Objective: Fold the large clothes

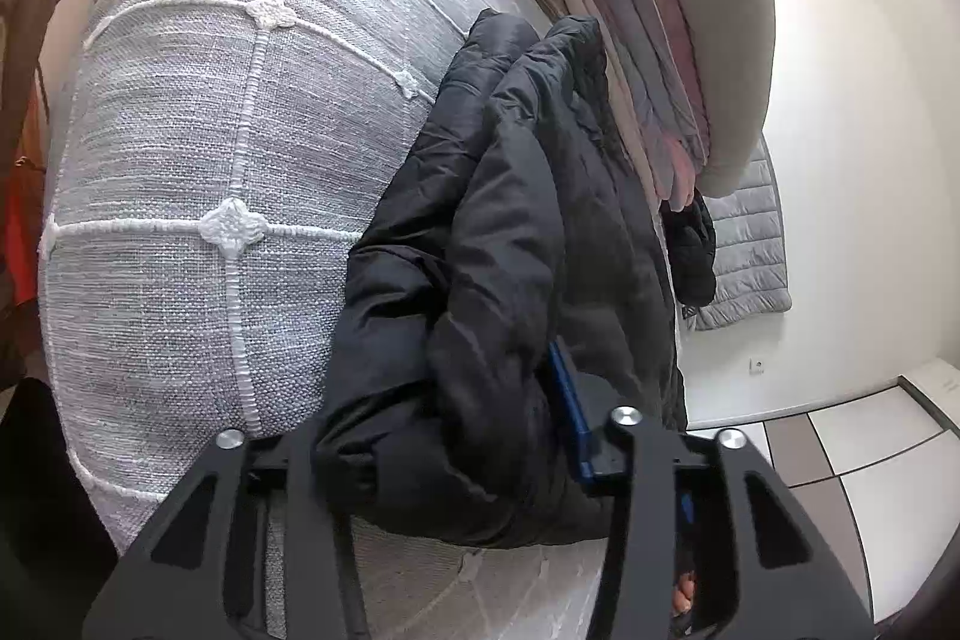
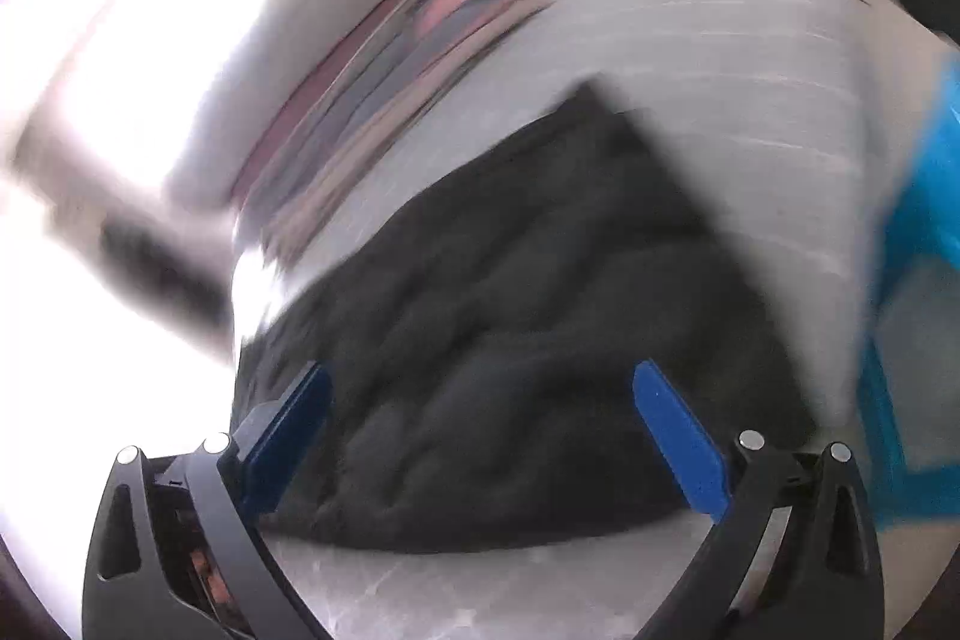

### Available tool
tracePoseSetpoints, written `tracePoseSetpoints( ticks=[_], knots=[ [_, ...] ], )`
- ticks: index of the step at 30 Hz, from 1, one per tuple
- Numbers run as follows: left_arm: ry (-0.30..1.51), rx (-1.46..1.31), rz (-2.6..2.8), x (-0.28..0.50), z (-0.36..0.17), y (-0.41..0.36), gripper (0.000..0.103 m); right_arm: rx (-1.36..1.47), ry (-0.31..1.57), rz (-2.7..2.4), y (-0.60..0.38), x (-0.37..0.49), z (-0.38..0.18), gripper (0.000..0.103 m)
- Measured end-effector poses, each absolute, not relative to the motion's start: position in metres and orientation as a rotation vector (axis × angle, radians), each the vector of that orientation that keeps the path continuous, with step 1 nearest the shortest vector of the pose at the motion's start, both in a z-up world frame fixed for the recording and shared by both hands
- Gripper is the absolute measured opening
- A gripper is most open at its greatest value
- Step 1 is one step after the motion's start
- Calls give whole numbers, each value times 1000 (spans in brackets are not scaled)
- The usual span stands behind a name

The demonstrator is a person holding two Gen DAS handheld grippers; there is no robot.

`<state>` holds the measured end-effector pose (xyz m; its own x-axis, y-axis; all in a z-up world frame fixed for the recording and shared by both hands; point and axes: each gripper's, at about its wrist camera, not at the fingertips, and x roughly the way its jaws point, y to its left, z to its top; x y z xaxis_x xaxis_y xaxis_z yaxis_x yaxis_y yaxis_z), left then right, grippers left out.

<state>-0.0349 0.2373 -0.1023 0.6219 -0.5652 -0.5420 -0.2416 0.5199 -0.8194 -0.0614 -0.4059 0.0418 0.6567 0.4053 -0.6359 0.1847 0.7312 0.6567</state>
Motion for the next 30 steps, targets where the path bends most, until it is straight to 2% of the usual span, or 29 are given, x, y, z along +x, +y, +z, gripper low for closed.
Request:
tracePoseSetpoints(
  ticks=[5,15,22,23,25,26,27,30],
  knots=[
    [913,-1020,-231,-35,-100,236,30,947,890,14,-463,-84,4,97],
    [923,-1031,-224,-31,-101,234,29,1285,887,126,-484,-84,-53,98],
    [926,-1041,-225,-30,-102,236,30,1280,781,176,-491,-83,-45,97],
    [927,-1044,-224,-30,-103,237,30,1273,792,185,-489,-83,-45,93],
    [929,-1044,-222,-30,-104,237,30,1257,830,175,-485,-76,-48,68],
    [930,-1043,-221,-30,-103,237,30,1239,856,151,-483,-70,-53,35],
    [930,-1043,-222,-30,-104,237,30,1246,854,158,-482,-67,-56,29],
    [920,-1032,-227,-28,-101,236,28,1258,825,168,-481,-64,-57,21]
  ],
)
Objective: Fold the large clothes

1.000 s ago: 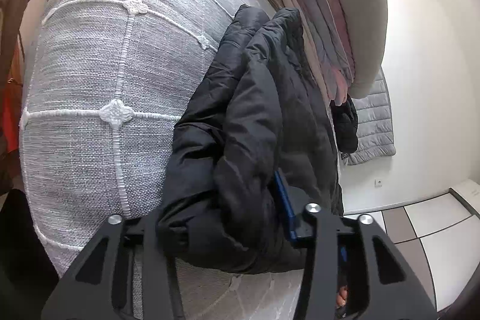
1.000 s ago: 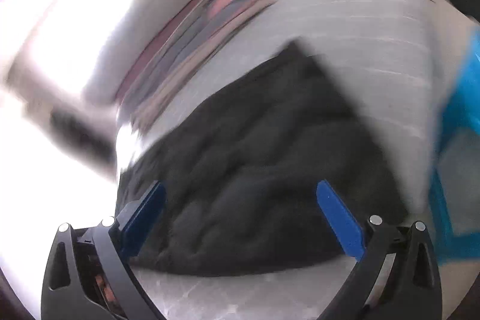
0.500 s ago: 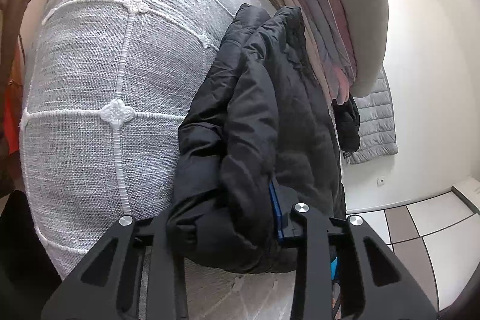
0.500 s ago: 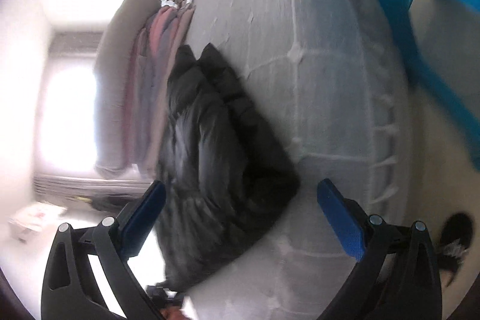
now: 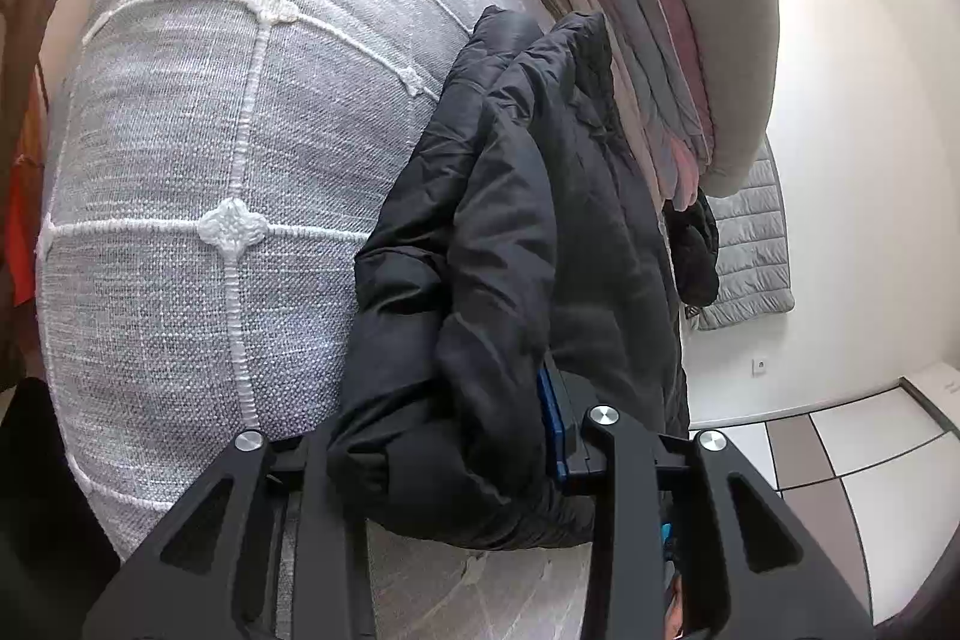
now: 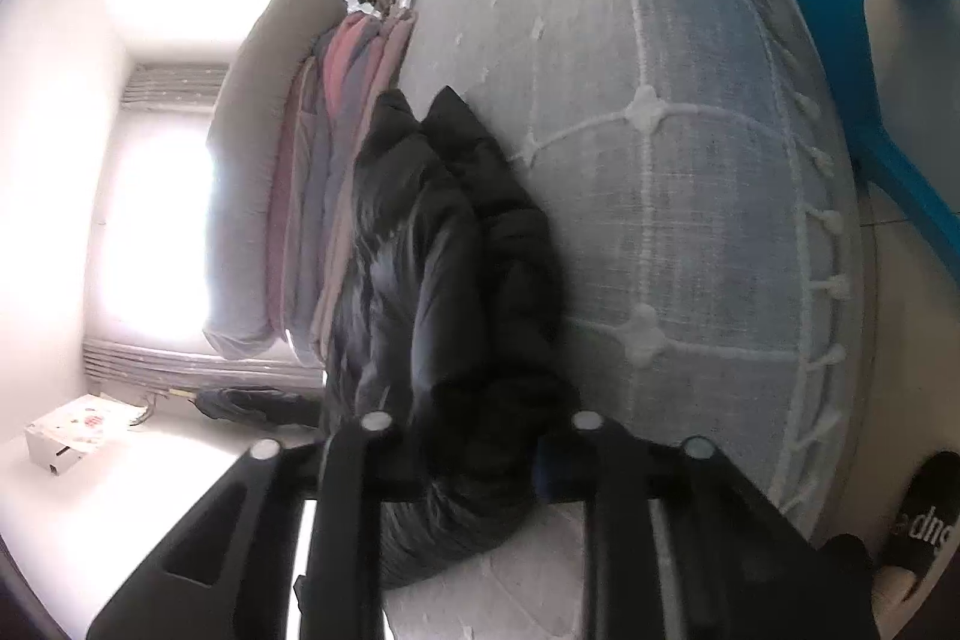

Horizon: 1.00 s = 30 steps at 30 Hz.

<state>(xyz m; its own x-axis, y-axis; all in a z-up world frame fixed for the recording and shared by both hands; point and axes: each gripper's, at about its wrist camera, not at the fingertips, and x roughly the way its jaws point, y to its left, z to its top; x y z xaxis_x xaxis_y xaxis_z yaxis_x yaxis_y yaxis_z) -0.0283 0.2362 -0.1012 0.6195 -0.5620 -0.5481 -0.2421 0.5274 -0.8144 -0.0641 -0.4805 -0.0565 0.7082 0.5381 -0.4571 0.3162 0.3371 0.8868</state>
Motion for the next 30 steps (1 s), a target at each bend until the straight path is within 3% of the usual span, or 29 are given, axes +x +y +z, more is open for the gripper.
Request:
tracePoseSetpoints(
  ticks=[5,13,16,17,18,22,24,26,30],
  knots=[
    [850,-1022,-253,-33,-88,242,18,1249,765,233,-475,-79,-31,19],
    [795,-1006,-274,-73,-63,260,16,1200,820,312,-458,-111,-12,19],
    [811,-990,-260,-96,-64,269,16,1179,919,285,-461,-122,-26,33],
    [842,-1007,-254,-98,-71,273,17,1154,958,227,-467,-128,-32,45],
    [873,-1033,-250,-97,-79,276,19,1127,967,174,-472,-132,-31,51],
    [909,-1062,-258,-94,-91,278,32,955,865,1,-482,-146,8,53],
    [906,-1145,-277,-92,-99,280,47,833,807,45,-458,-136,44,60],
    [914,-1166,-258,-87,-103,276,52,696,803,127,-415,-115,74,66],
    [906,-1173,-250,-84,-105,271,56,475,856,300,-311,-56,93,67]
  ],
)
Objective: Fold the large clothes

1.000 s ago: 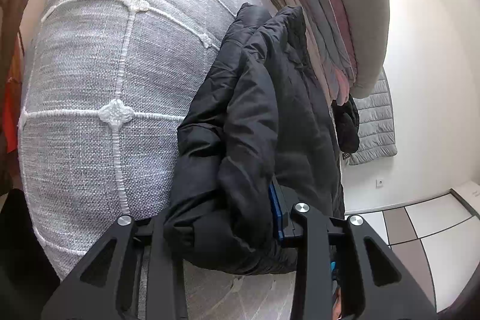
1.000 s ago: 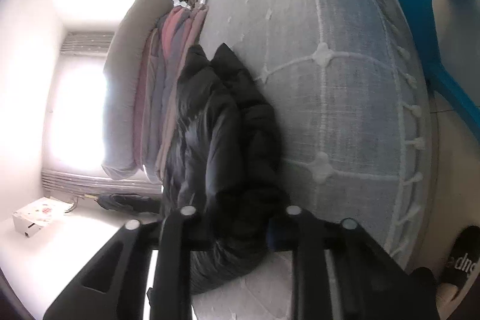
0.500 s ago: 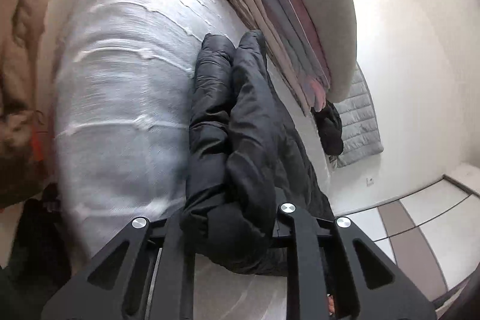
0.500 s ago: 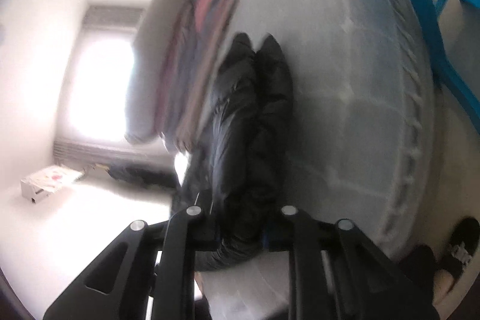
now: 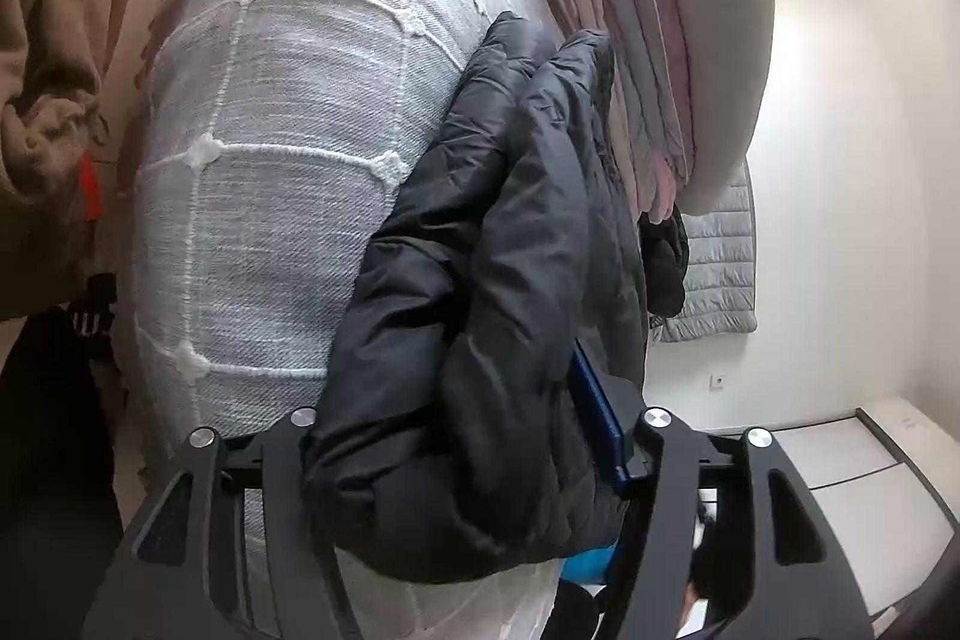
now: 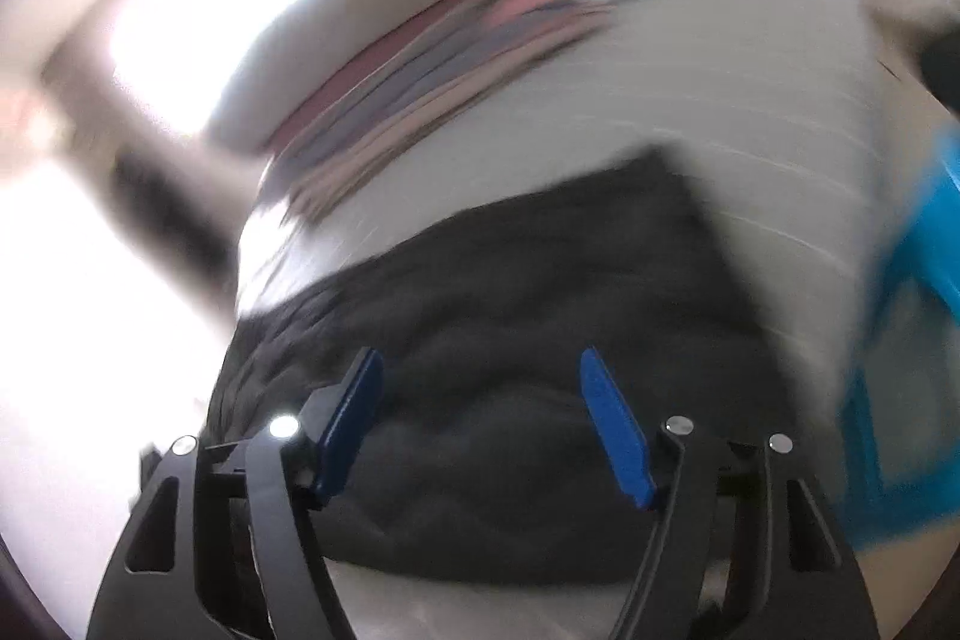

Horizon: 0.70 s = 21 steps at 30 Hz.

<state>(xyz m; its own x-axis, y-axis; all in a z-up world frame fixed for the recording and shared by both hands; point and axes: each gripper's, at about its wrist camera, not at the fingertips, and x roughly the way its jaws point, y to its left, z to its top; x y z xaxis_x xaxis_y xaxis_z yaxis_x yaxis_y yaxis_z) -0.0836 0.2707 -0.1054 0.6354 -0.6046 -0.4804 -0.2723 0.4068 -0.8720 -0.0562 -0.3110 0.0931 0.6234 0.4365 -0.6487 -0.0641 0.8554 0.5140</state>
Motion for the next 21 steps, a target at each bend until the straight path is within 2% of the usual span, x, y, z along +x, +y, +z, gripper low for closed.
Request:
tracePoseSetpoints(
  ticks=[4,5,6,10,14,16,19,21],
  knots=[
    [870,-1178,-265,-82,-105,270,56,354,923,423,-216,8,81,67],
    [856,-1172,-268,-82,-103,270,50,336,944,429,-202,19,73,67],
    [853,-1166,-275,-80,-102,271,39,311,975,430,-186,32,63,67],
    [837,-1175,-308,-73,-101,277,26,258,1159,404,-157,67,2,71],
    [808,-1147,-322,-72,-93,275,22,311,1156,406,-165,65,16,71],
    [805,-1160,-324,-72,-93,276,21,254,1064,420,-167,41,42,71],
    [788,-1153,-327,-71,-91,274,19,95,989,382,-166,4,60,83],
    [780,-1146,-331,-72,-89,273,18,28,1025,340,-166,-3,47,90]
  ],
)
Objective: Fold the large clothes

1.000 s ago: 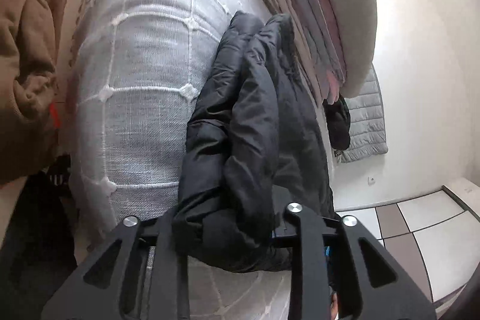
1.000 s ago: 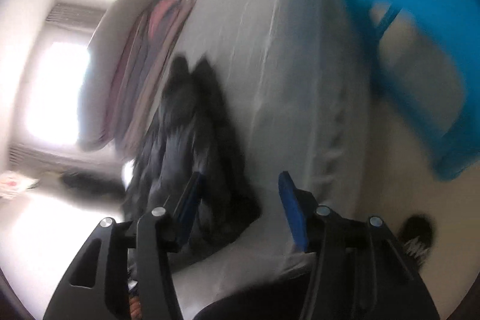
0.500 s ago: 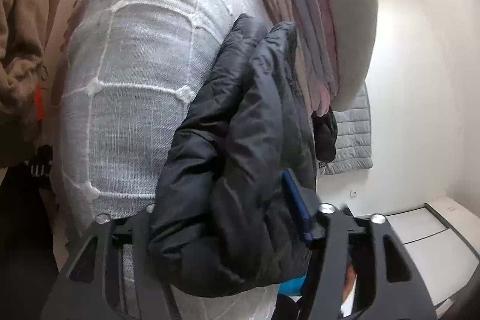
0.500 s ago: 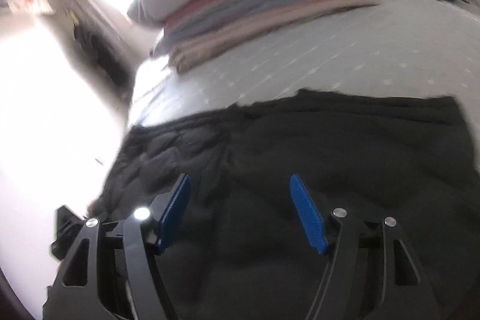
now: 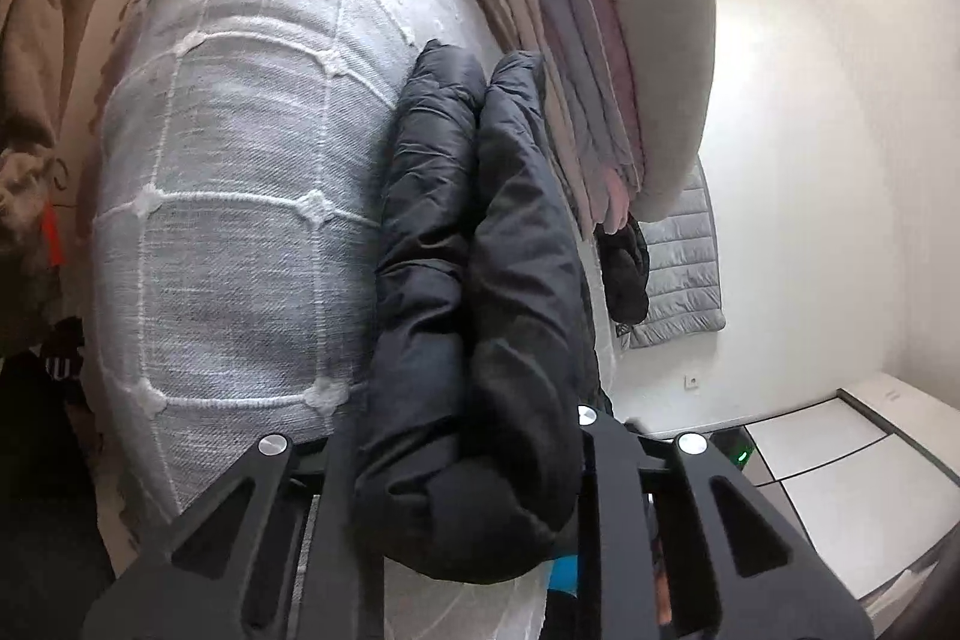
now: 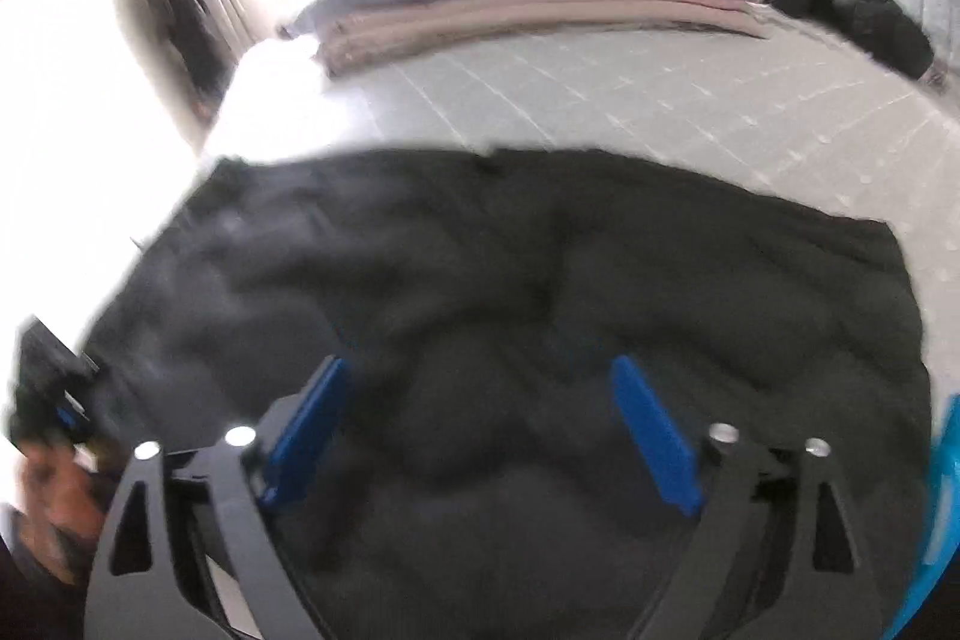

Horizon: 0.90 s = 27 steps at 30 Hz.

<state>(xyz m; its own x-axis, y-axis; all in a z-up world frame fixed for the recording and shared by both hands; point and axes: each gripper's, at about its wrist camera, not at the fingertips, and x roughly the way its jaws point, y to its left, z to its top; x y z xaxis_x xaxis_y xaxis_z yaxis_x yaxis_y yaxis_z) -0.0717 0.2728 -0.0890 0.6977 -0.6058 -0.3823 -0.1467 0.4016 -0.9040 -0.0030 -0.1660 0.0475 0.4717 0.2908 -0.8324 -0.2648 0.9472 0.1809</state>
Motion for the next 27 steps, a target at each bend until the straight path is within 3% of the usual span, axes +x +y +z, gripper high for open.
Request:
tracePoseSetpoints(
  ticks=[2,9,13,18,23,27],
  knots=[
    [776,-1146,-336,-70,-88,272,17,-17,1158,356,-162,2,10,91],
    [733,-1085,-355,-67,-66,263,16,294,1036,528,-192,-10,51,91],
    [701,-1019,-370,-68,-37,249,16,635,1125,757,-200,-9,24,91],
    [684,-979,-385,-66,-9,234,16,529,1178,720,-185,-24,0,91],
    [705,-976,-363,-68,-8,236,17,430,978,706,-191,-47,44,91],
    [763,-1015,-316,-67,-29,249,17,376,930,604,-230,-64,74,91]
  ],
)
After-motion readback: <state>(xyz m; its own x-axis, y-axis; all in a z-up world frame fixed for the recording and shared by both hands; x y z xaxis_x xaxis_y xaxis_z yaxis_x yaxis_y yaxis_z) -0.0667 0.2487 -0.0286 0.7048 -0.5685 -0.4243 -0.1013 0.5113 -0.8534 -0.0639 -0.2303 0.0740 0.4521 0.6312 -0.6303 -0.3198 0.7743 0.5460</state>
